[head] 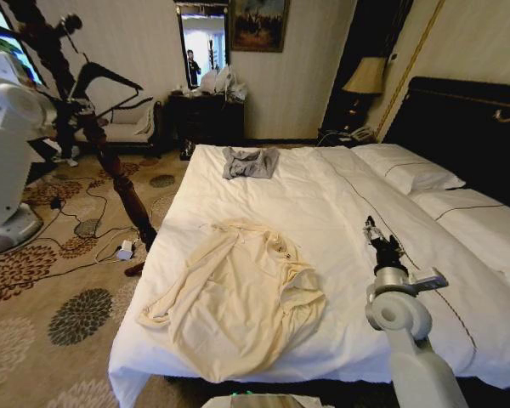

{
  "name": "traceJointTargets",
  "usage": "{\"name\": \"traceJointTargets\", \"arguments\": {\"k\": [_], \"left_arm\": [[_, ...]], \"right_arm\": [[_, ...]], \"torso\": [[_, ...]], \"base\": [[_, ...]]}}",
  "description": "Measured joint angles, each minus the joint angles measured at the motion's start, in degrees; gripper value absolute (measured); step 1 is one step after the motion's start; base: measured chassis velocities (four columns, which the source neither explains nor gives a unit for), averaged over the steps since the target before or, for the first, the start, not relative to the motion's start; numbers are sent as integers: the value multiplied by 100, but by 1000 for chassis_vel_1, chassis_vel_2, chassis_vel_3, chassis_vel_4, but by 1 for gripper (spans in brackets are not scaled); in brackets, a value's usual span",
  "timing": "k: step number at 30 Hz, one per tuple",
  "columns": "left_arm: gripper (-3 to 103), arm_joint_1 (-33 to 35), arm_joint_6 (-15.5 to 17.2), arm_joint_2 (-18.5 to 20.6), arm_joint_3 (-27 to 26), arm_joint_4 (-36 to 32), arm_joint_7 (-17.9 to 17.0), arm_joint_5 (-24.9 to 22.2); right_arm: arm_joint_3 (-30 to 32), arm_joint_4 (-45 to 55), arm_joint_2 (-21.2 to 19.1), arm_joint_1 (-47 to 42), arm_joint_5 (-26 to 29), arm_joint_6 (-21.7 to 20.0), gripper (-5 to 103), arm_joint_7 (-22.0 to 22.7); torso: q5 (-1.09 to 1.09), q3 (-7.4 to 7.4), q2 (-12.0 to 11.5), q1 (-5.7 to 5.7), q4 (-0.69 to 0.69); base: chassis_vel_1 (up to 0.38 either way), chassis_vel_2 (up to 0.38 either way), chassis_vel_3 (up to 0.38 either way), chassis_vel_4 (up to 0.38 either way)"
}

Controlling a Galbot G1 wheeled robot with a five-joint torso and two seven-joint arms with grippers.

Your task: Pick up the clothes from the bed and hang them on the clothes hanger.

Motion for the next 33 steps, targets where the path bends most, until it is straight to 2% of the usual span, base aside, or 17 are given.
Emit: {"name": "traceJointTargets", "arguments": {"k": [2, 5, 9, 11, 12, 15, 21, 25, 33], "left_arm": [[50, 13, -5, -7, -24, 2, 8, -19], [45, 13, -9, -13, -38, -2, 25, -34], [24, 2, -42, -13, -50, -80, 65, -49], [24, 3, -66, -4, -59, -108, 75, -49], [20, 9, -104, 2, -74, -136, 95, -57], [20, 53, -303, 24, -134, -232, 221, -67], [20, 127, -500, 87, -226, -467, 367, -172], [20, 242, -666, 181, -309, -955, 499, -379], [20, 790, -662, 410, -572, -1978, 650, -659]], "right_arm": [[0, -13, 16, -9, -27, 2, 100, 26], [0, -14, 23, -30, -55, 8, 100, 38], [8, -27, 38, -78, -117, 31, 100, 53], [9, -31, 44, -87, -131, 35, 100, 56], [9, -34, 49, -96, -145, 41, 100, 59], [-2, -38, 71, -114, -188, 50, 100, 63], [-11, -39, 87, -135, -236, 58, 100, 72], [-12, -39, 97, -168, -291, 84, 100, 74], [6, -46, 115, -205, -363, 123, 100, 77]], "torso": [[0, 0, 0, 0, 1], [0, 0, 0, 0, 0], [0, 0, 0, 0, 0], [0, 0, 0, 0, 0], [0, 0, 0, 0, 1], [0, 0, 0, 0, 0], [0, 0, 0, 0, 1], [1, 0, 1, 0, 0], [1, 0, 1, 0, -1]], "base": [[0, 0, 0, 0], [0, 0, 0, 0], [0, 0, 0, 0], [0, 0, 0, 0], [0, 0, 0, 0], [0, 0, 0, 0], [0, 0, 0, 0], [0, 0, 0, 0], [0, 0, 0, 0]]}}
